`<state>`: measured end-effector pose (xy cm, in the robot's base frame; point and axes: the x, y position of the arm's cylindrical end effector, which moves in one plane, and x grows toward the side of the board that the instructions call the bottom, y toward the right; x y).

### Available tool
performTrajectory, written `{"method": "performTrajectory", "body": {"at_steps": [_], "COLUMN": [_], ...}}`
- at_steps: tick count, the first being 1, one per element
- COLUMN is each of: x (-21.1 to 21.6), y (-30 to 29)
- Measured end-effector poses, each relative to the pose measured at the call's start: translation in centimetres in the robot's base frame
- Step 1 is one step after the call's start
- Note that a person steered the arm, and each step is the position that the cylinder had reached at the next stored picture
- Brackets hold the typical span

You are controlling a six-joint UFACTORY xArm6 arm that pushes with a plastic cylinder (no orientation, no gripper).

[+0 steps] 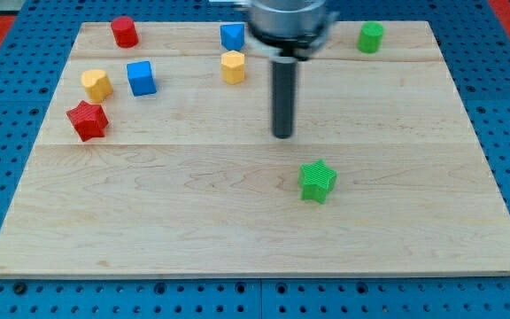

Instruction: Point at the green star

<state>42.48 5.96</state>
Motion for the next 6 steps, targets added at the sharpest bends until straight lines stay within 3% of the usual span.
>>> {"method": "performTrajectory", "body": {"at_steps": [3,6], "x": [4.5,5.3], "y": [8.5,8.4]}}
